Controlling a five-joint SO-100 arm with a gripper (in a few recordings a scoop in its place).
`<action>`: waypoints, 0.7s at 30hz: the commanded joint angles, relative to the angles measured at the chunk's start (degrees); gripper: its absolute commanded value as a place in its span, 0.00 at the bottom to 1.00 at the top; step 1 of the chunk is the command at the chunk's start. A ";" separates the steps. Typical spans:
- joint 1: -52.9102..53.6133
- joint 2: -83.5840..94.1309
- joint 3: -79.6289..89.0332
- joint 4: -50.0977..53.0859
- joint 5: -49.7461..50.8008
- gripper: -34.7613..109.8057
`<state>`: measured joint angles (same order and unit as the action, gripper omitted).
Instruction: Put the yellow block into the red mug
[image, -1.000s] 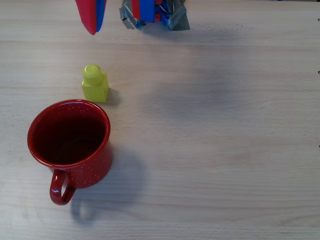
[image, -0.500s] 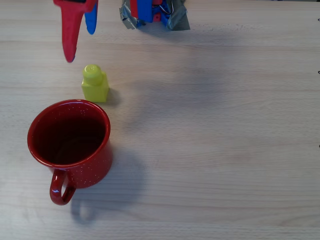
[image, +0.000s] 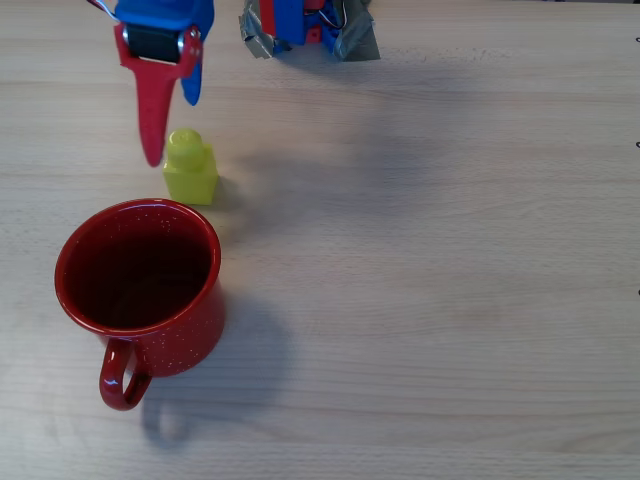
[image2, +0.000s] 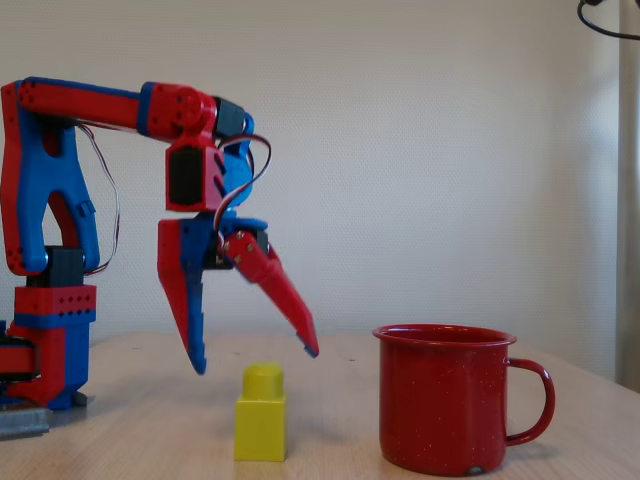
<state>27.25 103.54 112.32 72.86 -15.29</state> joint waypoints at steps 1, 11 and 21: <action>-0.53 1.85 0.35 -1.93 -1.32 0.53; -2.46 -0.26 6.24 -9.14 -1.32 0.52; -3.16 -3.43 6.24 -12.66 -1.58 0.52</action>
<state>24.52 98.61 119.44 60.64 -15.29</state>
